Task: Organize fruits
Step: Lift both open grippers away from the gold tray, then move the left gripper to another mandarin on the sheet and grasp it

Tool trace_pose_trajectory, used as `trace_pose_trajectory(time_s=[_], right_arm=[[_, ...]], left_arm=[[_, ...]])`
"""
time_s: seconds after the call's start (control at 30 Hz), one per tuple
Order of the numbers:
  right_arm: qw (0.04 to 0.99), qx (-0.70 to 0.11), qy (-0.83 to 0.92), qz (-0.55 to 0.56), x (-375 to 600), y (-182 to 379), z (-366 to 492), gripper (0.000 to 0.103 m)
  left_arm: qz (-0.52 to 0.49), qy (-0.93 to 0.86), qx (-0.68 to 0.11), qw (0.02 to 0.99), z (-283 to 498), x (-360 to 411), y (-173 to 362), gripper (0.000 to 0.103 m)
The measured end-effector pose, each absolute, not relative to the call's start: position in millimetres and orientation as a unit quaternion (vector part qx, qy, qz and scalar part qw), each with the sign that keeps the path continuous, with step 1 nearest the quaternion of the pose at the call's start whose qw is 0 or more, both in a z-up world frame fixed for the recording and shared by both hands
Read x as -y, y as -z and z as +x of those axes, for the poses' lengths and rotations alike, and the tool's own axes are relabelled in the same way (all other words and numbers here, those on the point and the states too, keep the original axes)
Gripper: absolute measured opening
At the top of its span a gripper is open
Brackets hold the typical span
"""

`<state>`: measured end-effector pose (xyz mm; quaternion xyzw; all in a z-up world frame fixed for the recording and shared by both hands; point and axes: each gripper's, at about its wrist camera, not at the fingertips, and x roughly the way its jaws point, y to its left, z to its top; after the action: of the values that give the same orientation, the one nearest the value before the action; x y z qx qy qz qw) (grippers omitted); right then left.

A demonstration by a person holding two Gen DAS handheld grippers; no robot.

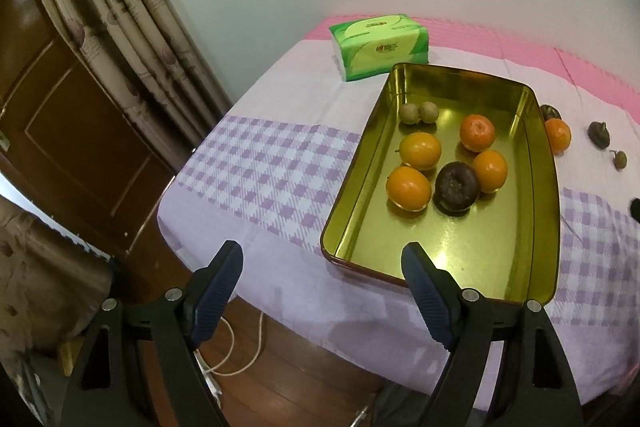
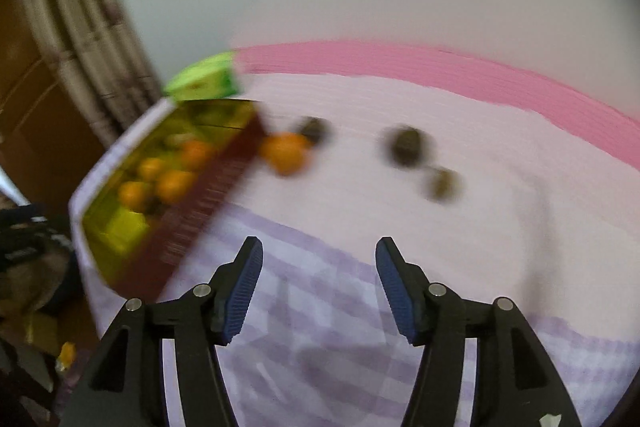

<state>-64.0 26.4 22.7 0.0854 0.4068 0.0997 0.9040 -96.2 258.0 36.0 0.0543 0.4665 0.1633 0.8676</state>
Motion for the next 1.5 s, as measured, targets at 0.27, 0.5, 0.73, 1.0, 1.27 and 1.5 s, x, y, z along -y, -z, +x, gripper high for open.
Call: trace_pose_trajectory(time_s=[0.27, 0.5, 0.73, 1.0, 1.27, 1.5], right_arm=[[0.906, -0.412, -0.008, 0.096, 56.2, -2.4, -88.5, 0.056], [0.908, -0.404, 0.035, 0.099, 96.6, 3.5, -98.0, 0.062], [0.906, -0.403, 0.038, 0.122, 116.9, 16.8, -101.9, 0.065], [0.906, -0.398, 0.018, 0.142, 118.7, 27.6, -104.0, 0.069], [0.906, -0.392, -0.002, 0.161, 126.1, 26.5, -108.5, 0.076], [0.906, -0.388, -0.014, 0.171, 127.0, 25.9, -108.6, 0.082]], left_arm=[[0.098, -0.148, -0.44, 0.88, -102.5, -235.2, -40.5, 0.082], [0.127, -0.075, -0.413, 0.898, -106.7, -197.8, -58.6, 0.082], [0.139, 0.085, -0.401, 0.901, -87.9, -145.6, -91.9, 0.082], [0.104, 0.238, -0.459, 0.85, -15.4, -91.1, -92.4, 0.08], [0.117, 0.255, -0.513, 0.811, 55.8, -65.2, -45.4, 0.05], [0.148, 0.237, -0.535, 0.797, 84.3, -61.8, -22.0, 0.05]])
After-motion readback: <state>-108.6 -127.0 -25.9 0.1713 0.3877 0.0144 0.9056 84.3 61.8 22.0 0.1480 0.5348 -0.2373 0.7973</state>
